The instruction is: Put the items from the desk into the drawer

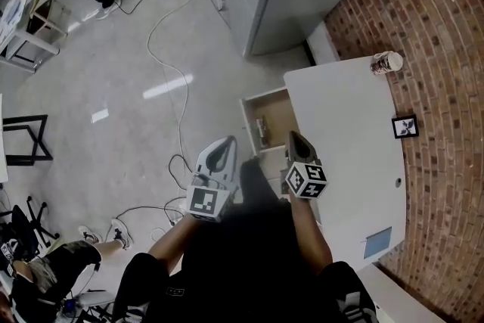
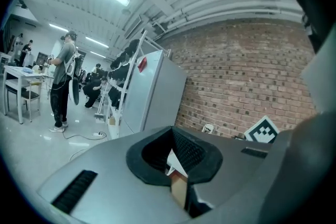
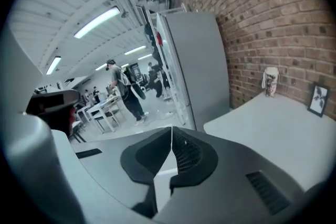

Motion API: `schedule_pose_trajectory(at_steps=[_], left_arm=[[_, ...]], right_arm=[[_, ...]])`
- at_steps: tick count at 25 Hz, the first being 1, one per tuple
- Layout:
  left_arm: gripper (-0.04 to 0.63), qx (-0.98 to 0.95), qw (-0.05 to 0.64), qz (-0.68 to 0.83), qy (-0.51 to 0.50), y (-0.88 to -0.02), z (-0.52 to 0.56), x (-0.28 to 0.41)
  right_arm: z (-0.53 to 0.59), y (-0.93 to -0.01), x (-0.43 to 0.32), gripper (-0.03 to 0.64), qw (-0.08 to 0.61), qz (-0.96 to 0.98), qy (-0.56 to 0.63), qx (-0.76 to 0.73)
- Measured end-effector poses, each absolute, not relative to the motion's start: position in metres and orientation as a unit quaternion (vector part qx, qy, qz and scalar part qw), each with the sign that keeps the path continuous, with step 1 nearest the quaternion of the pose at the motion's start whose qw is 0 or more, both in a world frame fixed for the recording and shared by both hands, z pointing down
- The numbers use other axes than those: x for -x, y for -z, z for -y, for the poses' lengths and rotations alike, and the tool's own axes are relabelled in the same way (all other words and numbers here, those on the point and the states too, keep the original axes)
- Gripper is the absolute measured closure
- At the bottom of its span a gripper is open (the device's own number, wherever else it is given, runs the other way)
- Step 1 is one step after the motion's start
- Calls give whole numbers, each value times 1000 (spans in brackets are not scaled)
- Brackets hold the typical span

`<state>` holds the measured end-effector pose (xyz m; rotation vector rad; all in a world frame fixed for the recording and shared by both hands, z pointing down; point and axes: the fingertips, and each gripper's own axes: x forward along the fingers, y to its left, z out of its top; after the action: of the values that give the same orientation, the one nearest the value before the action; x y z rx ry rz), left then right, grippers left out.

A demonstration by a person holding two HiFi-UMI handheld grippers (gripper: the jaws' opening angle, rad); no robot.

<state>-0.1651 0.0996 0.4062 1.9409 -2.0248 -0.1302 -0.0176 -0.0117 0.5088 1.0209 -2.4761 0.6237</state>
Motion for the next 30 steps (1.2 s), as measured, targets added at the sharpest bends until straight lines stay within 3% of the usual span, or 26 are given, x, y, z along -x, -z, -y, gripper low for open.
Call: schedule_pose_trajectory(at_steps=[9,30], left_arm=[[598,-698,137,701,51,-372,-116,156],[598,-702,144,696,47,-377,-124,151]], right_arm=[[-45,-387,7,614,105,921,-91,-364],[-61,-395,0,617,109,915,-117,-370]])
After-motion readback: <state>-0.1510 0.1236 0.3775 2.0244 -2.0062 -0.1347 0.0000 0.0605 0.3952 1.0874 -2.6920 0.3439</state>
